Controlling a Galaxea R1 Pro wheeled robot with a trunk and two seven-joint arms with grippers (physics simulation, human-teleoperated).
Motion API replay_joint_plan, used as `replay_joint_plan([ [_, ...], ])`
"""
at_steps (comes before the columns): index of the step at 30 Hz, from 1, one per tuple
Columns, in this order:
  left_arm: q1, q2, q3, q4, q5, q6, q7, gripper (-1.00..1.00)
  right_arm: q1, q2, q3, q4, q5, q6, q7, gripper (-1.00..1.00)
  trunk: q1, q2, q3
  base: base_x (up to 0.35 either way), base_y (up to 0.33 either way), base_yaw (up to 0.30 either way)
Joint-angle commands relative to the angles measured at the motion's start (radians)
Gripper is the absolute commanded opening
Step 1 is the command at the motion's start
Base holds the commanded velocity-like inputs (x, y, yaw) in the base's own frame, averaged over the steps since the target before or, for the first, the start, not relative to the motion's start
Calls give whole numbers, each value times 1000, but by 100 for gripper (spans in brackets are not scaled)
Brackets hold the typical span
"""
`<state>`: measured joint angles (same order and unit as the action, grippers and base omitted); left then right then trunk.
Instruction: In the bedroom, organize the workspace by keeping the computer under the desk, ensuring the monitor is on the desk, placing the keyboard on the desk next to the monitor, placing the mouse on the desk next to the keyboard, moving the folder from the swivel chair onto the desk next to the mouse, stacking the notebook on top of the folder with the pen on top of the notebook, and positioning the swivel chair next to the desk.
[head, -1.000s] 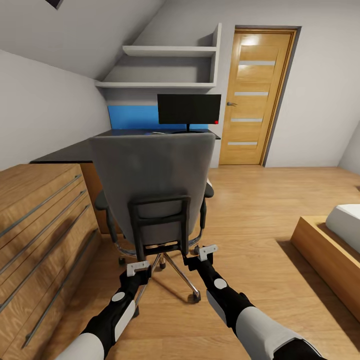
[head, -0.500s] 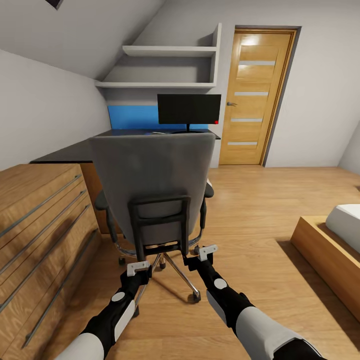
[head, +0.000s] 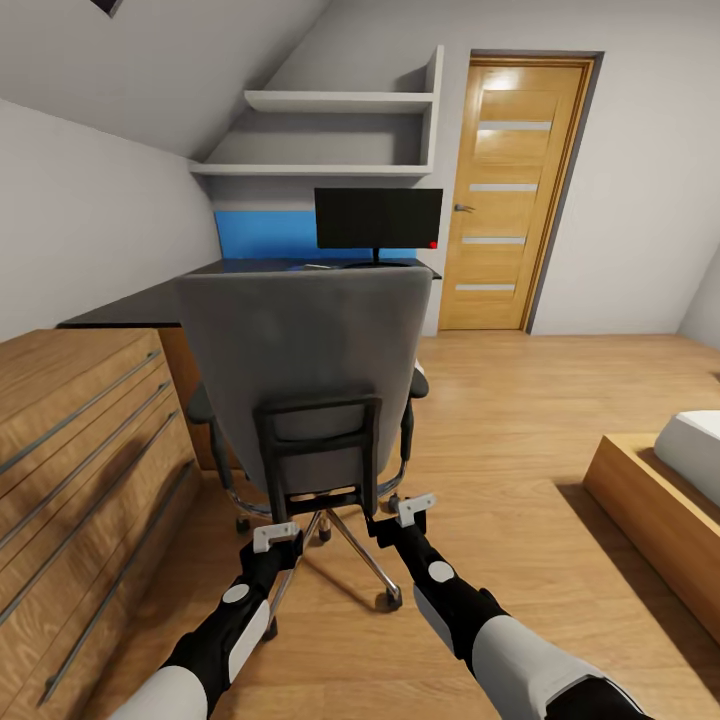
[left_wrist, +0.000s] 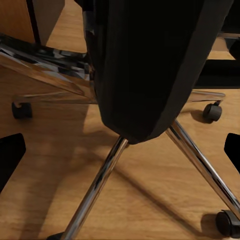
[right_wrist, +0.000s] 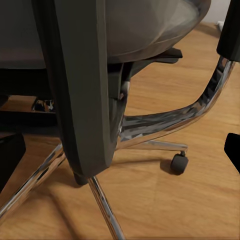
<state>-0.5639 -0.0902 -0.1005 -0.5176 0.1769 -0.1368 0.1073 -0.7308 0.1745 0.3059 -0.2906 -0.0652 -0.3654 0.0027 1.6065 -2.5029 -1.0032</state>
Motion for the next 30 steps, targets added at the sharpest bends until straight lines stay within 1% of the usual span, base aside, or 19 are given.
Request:
replay_joint_plan([
  [1,-1,1,-8,1,10,-4,8,100,-1,0,4,2,-7,-4,0,100,0,0,-1,6,0,0],
  [6,-1,1,-8,1,10,-4,10,100,-1,0,6,3,-7,-3,2,100,0,0,-1,2,0,0],
  [9,-1,0,-8,1,10,-4,11,100,-1,0,16,4,-7,-3,9,100,0,0,-1,0,0,0],
  [12,-1,0,-8,1,10,-4,11,100,-1,0,39,3,-7,-3,64,100,0,0,-1,0,0,0],
  [16,-1,0,-8,1,10,-4,11,100,-1,0,48,2,-7,-3,106,100,0,0,-1,0,0,0],
  [22,-1,0,-8,1,10,-4,11,100,-1,0,50,-1,-8,-6,119,100,0,0,-1,0,0,0],
  [30,-1,0,-8,1,10,-4,11,100,-1,0,50,-4,-10,-22,108,100,0,0,-1,2,0,0],
])
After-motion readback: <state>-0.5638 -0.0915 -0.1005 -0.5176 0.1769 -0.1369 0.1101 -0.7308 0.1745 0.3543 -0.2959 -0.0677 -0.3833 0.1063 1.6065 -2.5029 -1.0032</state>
